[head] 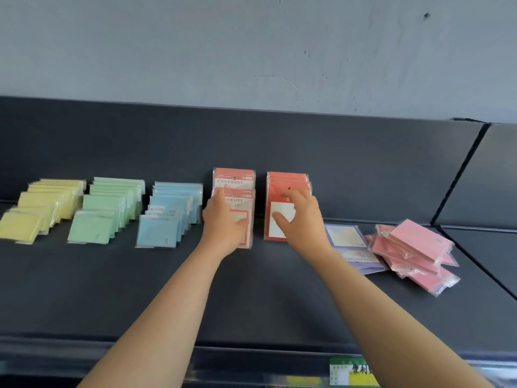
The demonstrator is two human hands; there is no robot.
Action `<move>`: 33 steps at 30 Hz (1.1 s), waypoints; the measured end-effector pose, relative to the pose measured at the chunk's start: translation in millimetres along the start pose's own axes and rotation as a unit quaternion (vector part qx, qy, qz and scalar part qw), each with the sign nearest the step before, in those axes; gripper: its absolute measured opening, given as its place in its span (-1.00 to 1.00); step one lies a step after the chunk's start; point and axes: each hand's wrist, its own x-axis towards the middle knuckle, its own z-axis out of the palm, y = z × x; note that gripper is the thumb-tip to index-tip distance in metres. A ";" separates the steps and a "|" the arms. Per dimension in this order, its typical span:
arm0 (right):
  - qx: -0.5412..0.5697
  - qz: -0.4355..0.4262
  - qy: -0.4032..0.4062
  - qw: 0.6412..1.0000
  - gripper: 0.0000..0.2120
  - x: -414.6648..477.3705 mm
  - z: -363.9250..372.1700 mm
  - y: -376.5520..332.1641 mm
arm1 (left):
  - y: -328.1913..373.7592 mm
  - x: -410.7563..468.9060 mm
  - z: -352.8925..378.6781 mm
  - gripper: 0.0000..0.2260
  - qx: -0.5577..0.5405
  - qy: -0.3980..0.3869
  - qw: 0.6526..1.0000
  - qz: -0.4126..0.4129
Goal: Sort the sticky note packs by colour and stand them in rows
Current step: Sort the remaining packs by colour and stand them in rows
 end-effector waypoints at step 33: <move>-0.092 0.099 -0.054 0.989 -0.66 -3.0 96.7 -21.4 | -55.6 12.3 -16.0 -0.67 0.052 -0.004 0.999 -0.012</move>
